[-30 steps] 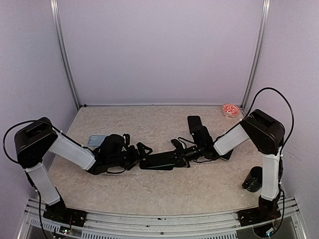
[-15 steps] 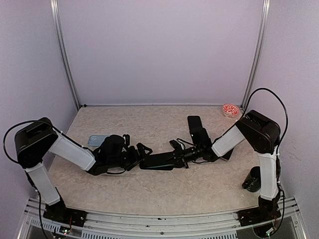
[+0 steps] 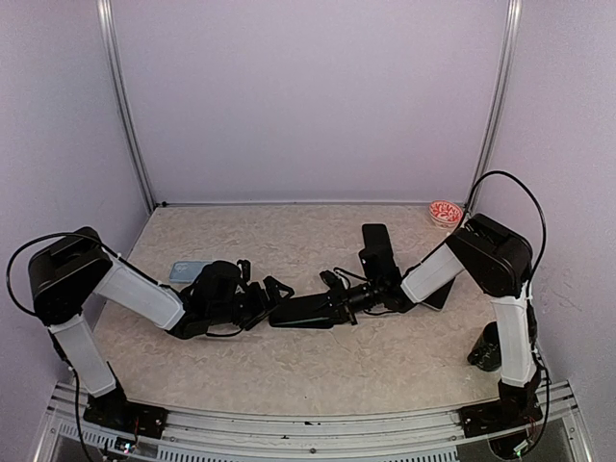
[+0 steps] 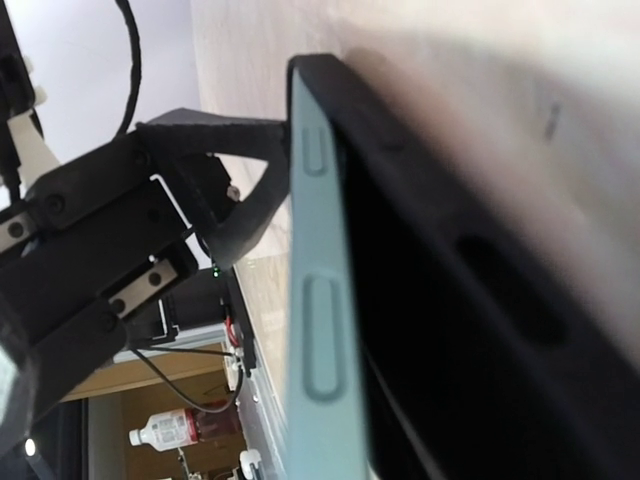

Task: Put the phone into the phone case
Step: Install the phone on the phone case.

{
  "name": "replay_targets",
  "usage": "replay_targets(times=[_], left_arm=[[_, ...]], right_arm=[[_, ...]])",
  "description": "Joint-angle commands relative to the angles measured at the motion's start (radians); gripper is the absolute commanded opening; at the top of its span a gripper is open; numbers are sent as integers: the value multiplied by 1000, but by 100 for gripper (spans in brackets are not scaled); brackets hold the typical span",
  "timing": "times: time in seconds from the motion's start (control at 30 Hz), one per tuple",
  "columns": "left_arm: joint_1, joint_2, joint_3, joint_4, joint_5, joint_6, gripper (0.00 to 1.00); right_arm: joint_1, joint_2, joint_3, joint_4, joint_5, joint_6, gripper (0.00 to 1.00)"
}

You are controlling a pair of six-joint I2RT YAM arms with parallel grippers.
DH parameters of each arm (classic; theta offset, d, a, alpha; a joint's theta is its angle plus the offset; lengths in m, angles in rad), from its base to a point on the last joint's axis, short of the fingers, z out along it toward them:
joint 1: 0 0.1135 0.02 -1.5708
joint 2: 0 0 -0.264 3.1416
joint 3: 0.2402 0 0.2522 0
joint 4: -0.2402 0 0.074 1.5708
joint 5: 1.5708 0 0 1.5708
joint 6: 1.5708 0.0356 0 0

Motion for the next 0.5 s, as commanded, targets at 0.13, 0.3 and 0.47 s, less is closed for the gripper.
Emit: replay_targets(times=[0.13,0.3,0.47], left_arm=[[-20,18,0,38,32,-2,99],[-21,28,-4,50,36,-4,99],[-23,40,-9,69,46,-12,99]], right_arm=[[48,60,28,15,10,33,0],[56,80,29,67,3,67,0],[63,91,32,93,-7,81,0]])
